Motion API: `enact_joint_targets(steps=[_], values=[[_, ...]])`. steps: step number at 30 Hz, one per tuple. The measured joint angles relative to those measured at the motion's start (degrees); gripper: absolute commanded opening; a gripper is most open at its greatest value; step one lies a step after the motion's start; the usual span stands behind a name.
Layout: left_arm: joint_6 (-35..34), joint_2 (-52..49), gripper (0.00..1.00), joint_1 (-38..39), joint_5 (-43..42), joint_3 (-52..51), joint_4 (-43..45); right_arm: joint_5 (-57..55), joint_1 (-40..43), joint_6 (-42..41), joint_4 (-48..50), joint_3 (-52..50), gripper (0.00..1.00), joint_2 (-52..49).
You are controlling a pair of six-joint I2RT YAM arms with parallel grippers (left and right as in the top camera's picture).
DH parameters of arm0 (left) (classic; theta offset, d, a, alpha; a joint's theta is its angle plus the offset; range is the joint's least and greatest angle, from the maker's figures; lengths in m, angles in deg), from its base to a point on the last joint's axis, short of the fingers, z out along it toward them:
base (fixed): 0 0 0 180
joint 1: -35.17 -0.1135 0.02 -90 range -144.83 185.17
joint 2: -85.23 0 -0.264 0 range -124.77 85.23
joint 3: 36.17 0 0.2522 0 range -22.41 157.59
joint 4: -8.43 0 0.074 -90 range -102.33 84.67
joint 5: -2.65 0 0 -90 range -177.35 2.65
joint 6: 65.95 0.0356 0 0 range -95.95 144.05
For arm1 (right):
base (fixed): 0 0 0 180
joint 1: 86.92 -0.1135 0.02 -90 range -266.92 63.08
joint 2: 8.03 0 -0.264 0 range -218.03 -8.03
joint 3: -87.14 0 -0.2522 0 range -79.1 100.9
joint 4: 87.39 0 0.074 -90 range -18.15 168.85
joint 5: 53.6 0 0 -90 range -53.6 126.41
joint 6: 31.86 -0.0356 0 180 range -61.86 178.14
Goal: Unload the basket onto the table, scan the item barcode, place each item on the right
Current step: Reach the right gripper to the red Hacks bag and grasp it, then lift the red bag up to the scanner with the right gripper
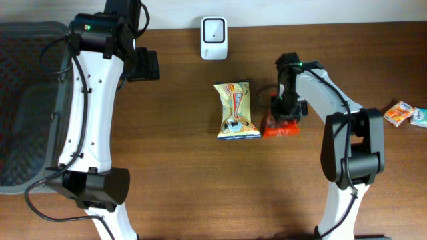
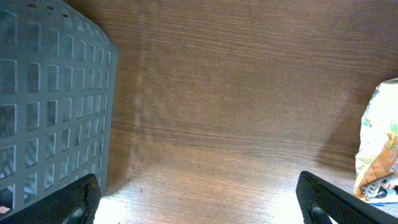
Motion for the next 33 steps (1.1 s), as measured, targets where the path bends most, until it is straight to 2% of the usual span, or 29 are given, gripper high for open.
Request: enact_joint_targets(steps=[2, 3, 5, 8, 10, 11, 12, 13, 18, 21, 23, 24, 27, 28, 33], values=[[0.00, 0.00, 0.99, 0.00, 0.00, 0.00, 0.00, 0.39, 0.00, 1.70, 1.60, 1.38, 0.42, -0.63], [0.00, 0.00, 0.99, 0.00, 0.00, 0.00, 0.00, 0.42, 0.04, 2.14, -0.68, 4.04, 0.47, -1.86], [0.00, 0.00, 0.99, 0.00, 0.00, 0.00, 0.04, 0.39, 0.11, 2.58, -8.33, 9.64, 0.70, -3.52], [0.00, 0.00, 0.99, 0.00, 0.00, 0.00, 0.07, 0.39, 0.48, 3.02, -20.57, 21.07, 0.78, -3.87], [0.00, 0.00, 0.99, 0.00, 0.00, 0.00, -0.02, 0.39, 0.59, 2.99, -22.93, 22.16, 0.79, -3.82], [0.00, 0.00, 0.99, 0.00, 0.00, 0.00, 0.00, 0.39, 0.59, 2.99, -23.04, 21.86, 0.91, -3.85], [0.00, 0.00, 0.99, 0.00, 0.00, 0.00, 0.02, 0.37, 0.63, 2.99, -21.92, 21.07, 0.97, -3.85], [0.00, 0.00, 0.99, 0.00, 0.00, 0.00, -0.04, 0.37, 0.74, 2.95, -20.57, 20.13, 1.00, -3.85], [0.00, 0.00, 0.99, 0.00, 0.00, 0.00, -0.02, 4.92, 6.49, 3.04, -13.05, 11.72, 0.99, -4.09], [0.00, 0.00, 0.99, 0.00, 0.00, 0.00, -0.02, 12.39, 10.03, 3.26, -4.28, 5.51, 0.94, -4.17], [0.00, 0.00, 0.99, 0.00, 0.00, 0.00, -0.07, 16.00, 10.10, 3.19, -0.11, 3.23, 0.82, -3.28], [0.00, 0.00, 0.99, 0.00, 0.00, 0.00, 0.00, 18.27, 10.10, 3.39, 2.71, 1.92, 0.70, -2.67], [0.00, 0.00, 0.99, 0.00, 0.00, 0.00, 0.00, 22.49, 10.12, 3.78, 8.72, -1.81, 0.16, -1.66], [0.00, 0.00, 0.99, 0.00, 0.00, 0.00, 0.04, 23.41, 10.12, 3.74, 8.87, -2.25, 0.04, -1.68], [0.00, 0.00, 0.99, 0.00, 0.00, 0.00, 0.02, 26.21, 10.16, 2.54, 6.40, -0.39, 0.04, -2.36]])
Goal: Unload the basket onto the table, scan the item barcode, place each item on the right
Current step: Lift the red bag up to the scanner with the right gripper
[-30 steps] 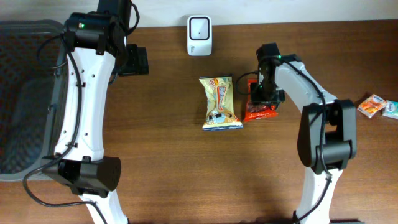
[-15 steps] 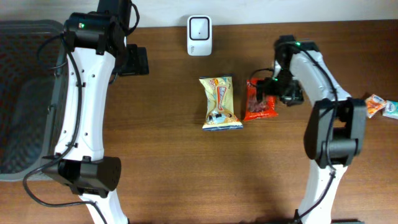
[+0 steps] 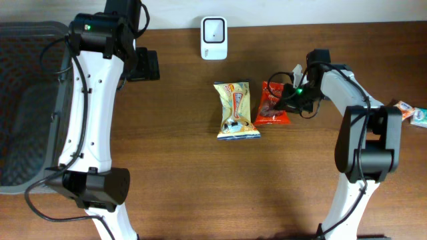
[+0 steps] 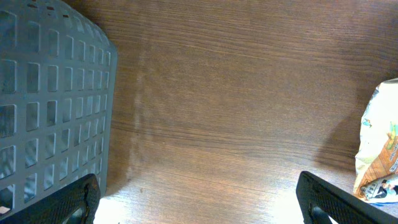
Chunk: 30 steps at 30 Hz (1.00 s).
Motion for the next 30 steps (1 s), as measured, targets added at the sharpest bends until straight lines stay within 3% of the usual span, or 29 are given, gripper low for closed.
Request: enact_joint_targets(steps=[3, 6, 9, 12, 20, 24, 30], values=[[0.00, 0.00, 0.99, 0.00, 0.00, 0.00, -0.02, 3.80, -0.11, -0.46, -3.28, 7.58, 0.04, -2.25], [0.00, 0.00, 0.99, 0.00, 0.00, 0.00, -0.02, 7.65, -0.22, -6.73, -2.14, 19.87, 0.04, -2.86], [0.00, 0.00, 0.99, 0.00, 0.00, 0.00, 0.00, 11.61, -0.35, -17.40, 9.07, 25.79, 0.04, -2.86], [0.00, 0.00, 0.99, 0.00, 0.00, 0.00, 0.00, 10.49, -2.38, -26.21, 22.14, 25.79, 0.04, -2.89], [0.00, 0.00, 0.99, 0.00, 0.00, 0.00, -0.02, -7.91, -20.37, -30.47, 33.75, 25.79, 0.04, -3.32], [0.00, 0.00, 0.99, 0.00, 0.00, 0.00, -0.02, -15.87, -21.51, -33.27, 35.43, 25.79, 0.04, -6.43], [0.00, 0.00, 0.99, 0.00, 0.00, 0.00, -0.02, -17.49, -20.76, -34.71, 38.56, 25.79, 0.04, -10.67]])
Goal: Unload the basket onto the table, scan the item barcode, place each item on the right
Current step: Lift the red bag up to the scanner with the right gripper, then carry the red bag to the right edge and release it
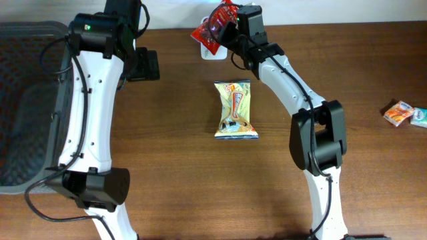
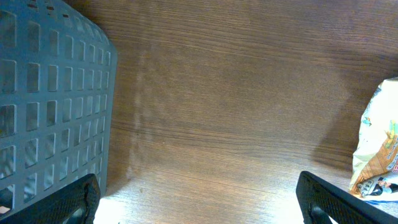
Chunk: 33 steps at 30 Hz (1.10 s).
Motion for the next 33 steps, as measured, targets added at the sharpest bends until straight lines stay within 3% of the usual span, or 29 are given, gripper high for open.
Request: enact_joint_targets(steps=[6, 12, 16, 18, 23, 30, 33], values=[[0.00, 0.00, 0.99, 0.00, 0.00, 0.00, -0.04, 4.37, 6.34, 1.95, -2.99, -0.09, 0.04, 2.14], [0.00, 0.00, 0.99, 0.00, 0.00, 0.00, -0.09, 3.17, 31.17, 3.08, -29.20, 0.72, 0.04, 20.41], [0.00, 0.00, 0.99, 0.00, 0.00, 0.00, 0.00, -4.66, 46.40, 3.54, -48.72, 0.79, 0.04, 21.79], [0.00, 0.00, 0.99, 0.00, 0.02, 0.00, 0.04, -9.62, 51.39, 3.74, -53.86, -0.24, 0.04, 20.37], [0.00, 0.00, 0.99, 0.00, 0.00, 0.00, -0.02, -14.75, 61.51, 3.76, -55.28, -3.58, 0.04, 17.09], [0.00, 0.00, 0.99, 0.00, 0.00, 0.00, 0.00, -15.04, 64.30, 4.33, -53.51, -7.06, 0.04, 12.66], [0.00, 0.00, 0.99, 0.00, 0.00, 0.00, 0.00, -15.30, 64.32, 4.39, -52.33, -7.52, 0.11, 11.65]])
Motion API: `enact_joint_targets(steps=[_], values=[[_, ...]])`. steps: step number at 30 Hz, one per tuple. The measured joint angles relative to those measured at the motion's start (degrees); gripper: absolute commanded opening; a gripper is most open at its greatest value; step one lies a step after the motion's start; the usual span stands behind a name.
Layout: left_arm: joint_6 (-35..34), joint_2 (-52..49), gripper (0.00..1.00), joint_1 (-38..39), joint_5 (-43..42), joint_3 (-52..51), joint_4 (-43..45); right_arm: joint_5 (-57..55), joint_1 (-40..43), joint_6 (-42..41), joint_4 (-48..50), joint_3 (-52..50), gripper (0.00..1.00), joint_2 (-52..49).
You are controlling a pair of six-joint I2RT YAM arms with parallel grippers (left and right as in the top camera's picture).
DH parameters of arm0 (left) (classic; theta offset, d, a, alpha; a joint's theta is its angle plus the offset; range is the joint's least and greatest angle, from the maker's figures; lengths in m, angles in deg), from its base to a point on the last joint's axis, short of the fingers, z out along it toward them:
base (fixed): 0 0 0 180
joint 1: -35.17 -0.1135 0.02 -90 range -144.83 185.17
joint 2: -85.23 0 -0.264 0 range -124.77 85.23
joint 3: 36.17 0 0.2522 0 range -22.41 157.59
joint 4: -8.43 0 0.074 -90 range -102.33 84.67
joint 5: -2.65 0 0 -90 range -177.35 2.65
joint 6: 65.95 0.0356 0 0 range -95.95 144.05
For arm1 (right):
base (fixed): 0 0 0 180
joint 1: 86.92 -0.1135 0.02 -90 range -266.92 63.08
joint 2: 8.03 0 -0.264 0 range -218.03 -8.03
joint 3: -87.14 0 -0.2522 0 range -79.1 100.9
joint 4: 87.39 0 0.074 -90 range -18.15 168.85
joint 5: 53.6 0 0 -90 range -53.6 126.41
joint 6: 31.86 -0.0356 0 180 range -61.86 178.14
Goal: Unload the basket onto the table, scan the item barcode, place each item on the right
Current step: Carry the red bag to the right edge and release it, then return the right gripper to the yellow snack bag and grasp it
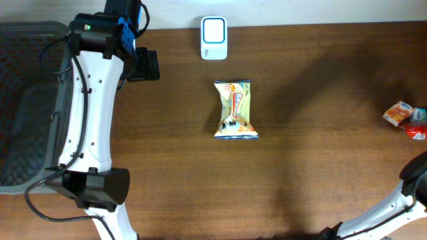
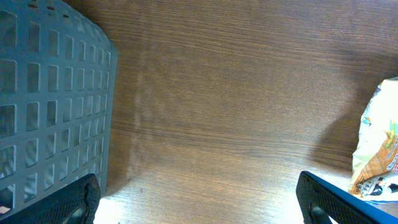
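Note:
The white barcode scanner [image 1: 214, 29] stands at the table's back edge with nothing in front of it. A yellow snack packet [image 1: 236, 110] lies flat in the middle of the table; its edge shows in the left wrist view too [image 2: 377, 152]. A bit of red packet [image 1: 419, 131] pokes in at the far right edge. My left gripper [image 2: 199, 200] hovers open over bare wood near the basket, holding nothing. Of the right arm only a link [image 1: 417, 179] shows at the lower right; its gripper is out of view.
A grey mesh basket [image 1: 27, 100] fills the left side, its wall close to my left fingers [image 2: 50, 93]. Two small packets, one orange [image 1: 398, 112] and one pale [image 1: 420, 113], lie at the far right edge.
The right arm has left the scanner and swung out of the picture to the right. The red packet it held up there now shows only as a red scrap at the right edge.
My right gripper was down on a red packet beside the yellow one. Then the red packet sat tilted in its grip, a little further back. Then it was held up at the scanner. Now the arm is away to the right; the left arm never moved.

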Motion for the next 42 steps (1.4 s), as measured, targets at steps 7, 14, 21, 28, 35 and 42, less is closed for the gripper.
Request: enact_joint_targets(steps=[7, 14, 21, 28, 35, 42], values=[[0.00, 0.00, 0.99, 0.00, 0.00, 0.00, 0.00, -4.59, 0.00, 0.13, 1.42, -2.54, 0.83, -0.15], [0.00, 0.00, 0.99, 0.00, 0.00, 0.00, 0.00, 2.21, 0.00, 0.74, -7.30, 1.66, 0.80, -0.09], [0.00, 0.00, 0.99, 0.00, 0.00, 0.00, 0.00, 41.55, -5.60, 27.65, -9.62, 6.19, 0.81, 0.13], [0.00, 0.00, 0.99, 0.00, 0.00, 0.00, 0.00, 39.10, -32.61, 36.15, -9.09, 5.79, 0.04, 0.00], [0.00, 0.00, 0.99, 0.00, 0.00, 0.00, 0.00, 28.50, -56.59, 23.17, -1.07, 5.66, 0.04, -4.52], [0.00, 0.00, 0.99, 0.00, 0.00, 0.00, -0.02, 19.12, -68.37, 16.98, 0.57, 5.70, 0.04, -13.79]])
